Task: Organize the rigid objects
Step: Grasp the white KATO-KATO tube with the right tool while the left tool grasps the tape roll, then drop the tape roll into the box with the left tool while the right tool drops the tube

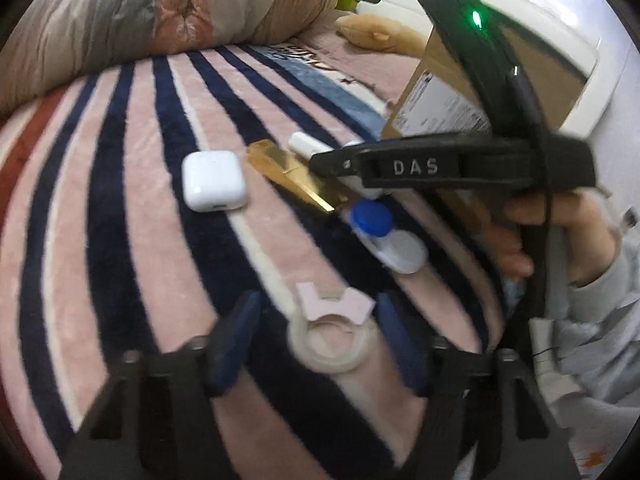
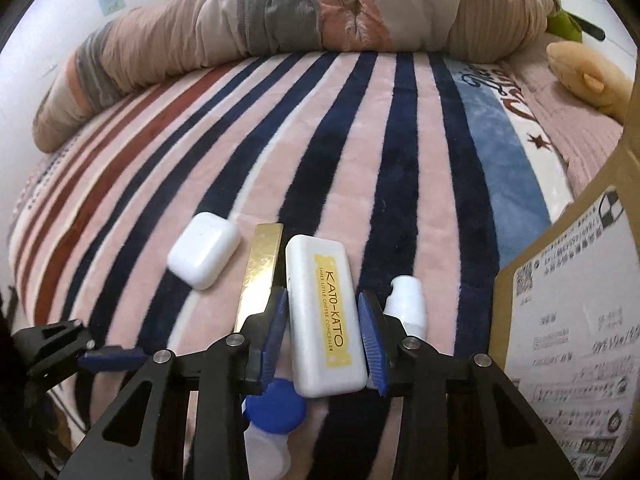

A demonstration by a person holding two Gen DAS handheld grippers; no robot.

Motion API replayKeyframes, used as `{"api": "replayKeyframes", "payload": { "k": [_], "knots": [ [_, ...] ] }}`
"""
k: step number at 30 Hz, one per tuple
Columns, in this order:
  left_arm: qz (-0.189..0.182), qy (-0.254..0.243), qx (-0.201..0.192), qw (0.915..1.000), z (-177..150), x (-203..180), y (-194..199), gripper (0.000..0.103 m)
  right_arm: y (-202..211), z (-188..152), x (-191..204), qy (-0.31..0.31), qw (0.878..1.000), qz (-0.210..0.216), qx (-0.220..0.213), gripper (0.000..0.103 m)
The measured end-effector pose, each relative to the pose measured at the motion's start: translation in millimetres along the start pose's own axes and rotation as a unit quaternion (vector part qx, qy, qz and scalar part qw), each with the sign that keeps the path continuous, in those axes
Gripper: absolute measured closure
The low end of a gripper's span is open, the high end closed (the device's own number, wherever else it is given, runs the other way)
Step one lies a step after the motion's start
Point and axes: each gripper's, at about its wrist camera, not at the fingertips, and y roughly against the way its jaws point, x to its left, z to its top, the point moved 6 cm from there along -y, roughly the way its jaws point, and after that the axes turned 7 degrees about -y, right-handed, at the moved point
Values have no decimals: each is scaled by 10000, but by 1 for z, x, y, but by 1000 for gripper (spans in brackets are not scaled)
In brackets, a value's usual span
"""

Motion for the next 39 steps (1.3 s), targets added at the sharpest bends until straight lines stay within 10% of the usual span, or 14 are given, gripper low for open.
{"api": "replayKeyframes", "payload": {
  "k": [14,25,39],
  "knots": [
    [275,384,-420,9980,1,33,39,65,9,3,15,304,9990,-234,-229,72],
    [627,311,-1284,9892,51,25,133,65,150,14,69,622,9812,1054,-1491,72],
    [-125,-1083,-1550,9819,178,-123,114,65,238,-12,-104,-571,9711,190,-2310,72]
  ]
}}
